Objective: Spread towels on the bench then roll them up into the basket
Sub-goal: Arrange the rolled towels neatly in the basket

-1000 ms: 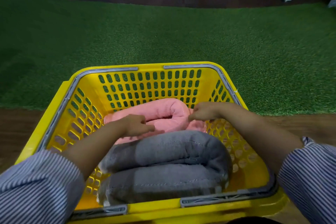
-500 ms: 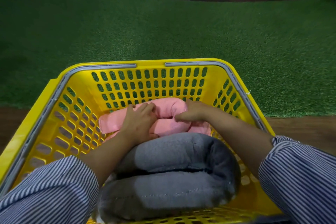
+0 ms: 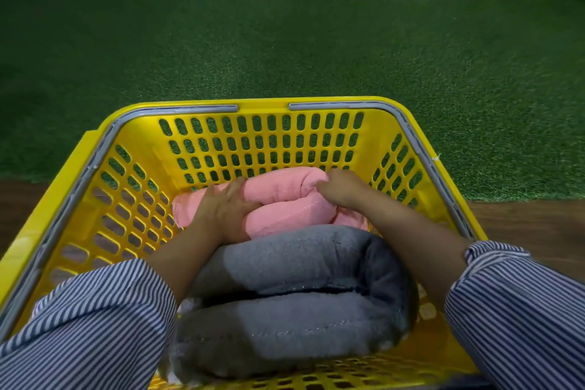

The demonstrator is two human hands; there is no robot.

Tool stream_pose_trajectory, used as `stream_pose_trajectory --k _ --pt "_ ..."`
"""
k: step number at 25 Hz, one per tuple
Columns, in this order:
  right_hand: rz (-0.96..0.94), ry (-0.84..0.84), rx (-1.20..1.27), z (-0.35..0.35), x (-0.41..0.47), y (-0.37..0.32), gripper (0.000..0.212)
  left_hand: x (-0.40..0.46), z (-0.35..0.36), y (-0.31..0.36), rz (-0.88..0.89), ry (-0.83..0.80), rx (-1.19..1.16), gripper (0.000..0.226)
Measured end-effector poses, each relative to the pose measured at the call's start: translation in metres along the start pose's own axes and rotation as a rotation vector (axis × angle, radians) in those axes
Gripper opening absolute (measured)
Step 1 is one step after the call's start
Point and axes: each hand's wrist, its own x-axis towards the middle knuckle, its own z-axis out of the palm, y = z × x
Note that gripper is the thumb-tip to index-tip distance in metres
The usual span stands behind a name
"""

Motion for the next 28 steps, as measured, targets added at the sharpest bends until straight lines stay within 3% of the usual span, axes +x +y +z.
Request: stream_pose_trajectory --k 3,6,10,12,13,15,17,19,23,24,26,28 --pt "0.031 0.022 0.049 0.001 0.0 0.002 0.043 -0.004 -0.001 -0.008 0.002 0.001 0.022 0.083" --pt "0.055 0.01 0.096 0.001 -0.009 -0.001 0.044 -0.008 -0.019 -0.008 -0.005 0.091 0.092 0.062" --pt "-0.019 0.132 0.188 -0.044 -0.031 -0.012 0.048 -0.023 -0.064 -0.014 0.012 0.356 -0.035 0.058" --pt "-0.043 0.157 0.217 -0.08 -0.053 -0.019 0.036 -0.04 -0.095 -0.019 0.086 0.505 -0.068 0.059" --pt "-0.05 0.115 0.205 -0.096 -0.066 -0.02 0.024 -0.053 -0.108 -0.018 0.13 0.543 -0.073 0.056" --pt "0.018 -0.126 0.094 -0.12 -0.09 -0.022 0.013 -0.083 -0.122 -0.007 0.235 0.557 -0.087 0.056" --pt "0.118 -0.394 -0.121 -0.134 -0.106 -0.026 0.02 -0.11 -0.106 0.017 0.337 0.456 -0.115 0.058" --pt "0.056 -0.476 -0.27 -0.131 -0.106 -0.034 0.034 -0.131 -0.081 0.046 0.428 0.32 -0.106 0.059" --pt "-0.204 -0.728 -0.056 -0.098 -0.093 -0.036 0.052 -0.14 -0.097 0.049 0.403 0.14 -0.13 0.063" --pt "-0.236 -0.738 -0.036 -0.093 -0.09 -0.033 0.053 -0.135 -0.108 0.035 0.399 0.026 -0.155 0.065" --pt "-0.29 -0.732 0.005 -0.093 -0.09 -0.026 0.05 -0.114 -0.132 0.011 0.348 -0.223 -0.488 0.063" --pt "-0.328 -0.759 0.043 -0.095 -0.094 -0.023 0.042 -0.076 -0.143 -0.006 0.166 -0.241 -0.985 0.06"
